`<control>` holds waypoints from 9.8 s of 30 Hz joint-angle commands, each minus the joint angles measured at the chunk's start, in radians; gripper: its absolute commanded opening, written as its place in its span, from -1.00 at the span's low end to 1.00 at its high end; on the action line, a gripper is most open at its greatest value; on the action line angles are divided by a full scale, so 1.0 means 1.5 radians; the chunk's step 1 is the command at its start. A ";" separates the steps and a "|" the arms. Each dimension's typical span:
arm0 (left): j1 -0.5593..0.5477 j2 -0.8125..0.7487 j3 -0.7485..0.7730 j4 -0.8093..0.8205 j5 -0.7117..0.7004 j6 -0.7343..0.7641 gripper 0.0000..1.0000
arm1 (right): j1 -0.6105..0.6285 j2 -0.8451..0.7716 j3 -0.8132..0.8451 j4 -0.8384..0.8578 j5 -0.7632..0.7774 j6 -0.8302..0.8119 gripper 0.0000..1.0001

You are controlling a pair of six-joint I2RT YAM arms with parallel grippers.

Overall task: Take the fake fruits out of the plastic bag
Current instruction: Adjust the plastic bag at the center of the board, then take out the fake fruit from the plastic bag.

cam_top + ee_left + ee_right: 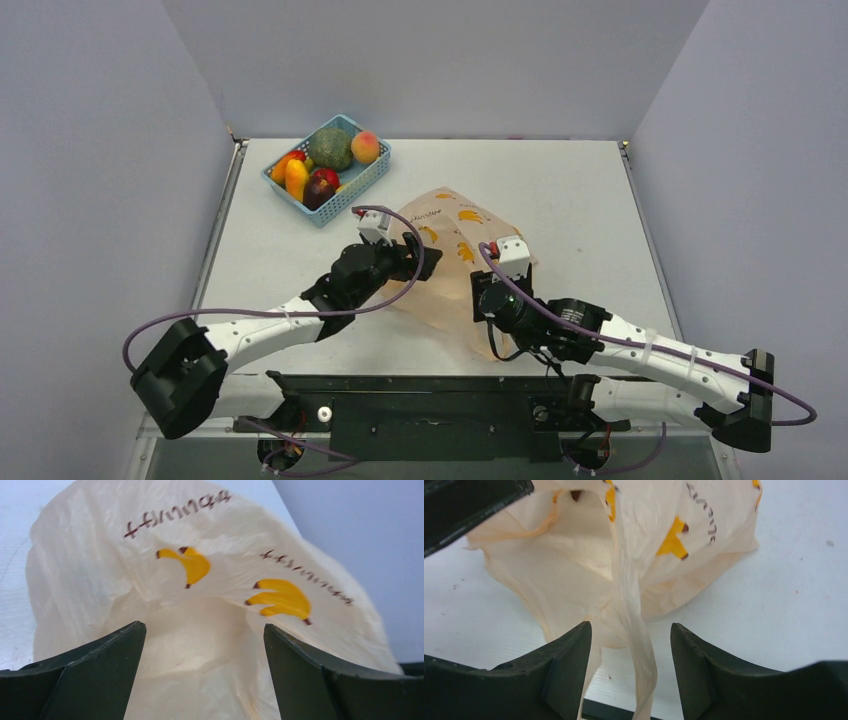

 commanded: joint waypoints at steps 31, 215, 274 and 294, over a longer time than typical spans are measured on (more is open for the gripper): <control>0.195 0.018 0.092 -0.256 0.260 0.149 0.48 | -0.067 0.166 0.287 0.066 -0.230 -0.145 0.17; -0.087 0.269 0.001 0.322 -0.043 -0.015 -0.20 | -0.160 0.053 0.025 0.189 -0.369 -0.194 -1.00; -0.128 0.165 0.003 0.103 0.033 -0.008 -0.96 | -0.067 -0.206 -0.199 0.187 -0.249 -0.067 -1.00; 0.015 -0.377 0.037 -0.378 0.177 0.044 -1.00 | -0.147 -0.097 -0.138 0.209 -0.024 -0.044 -1.00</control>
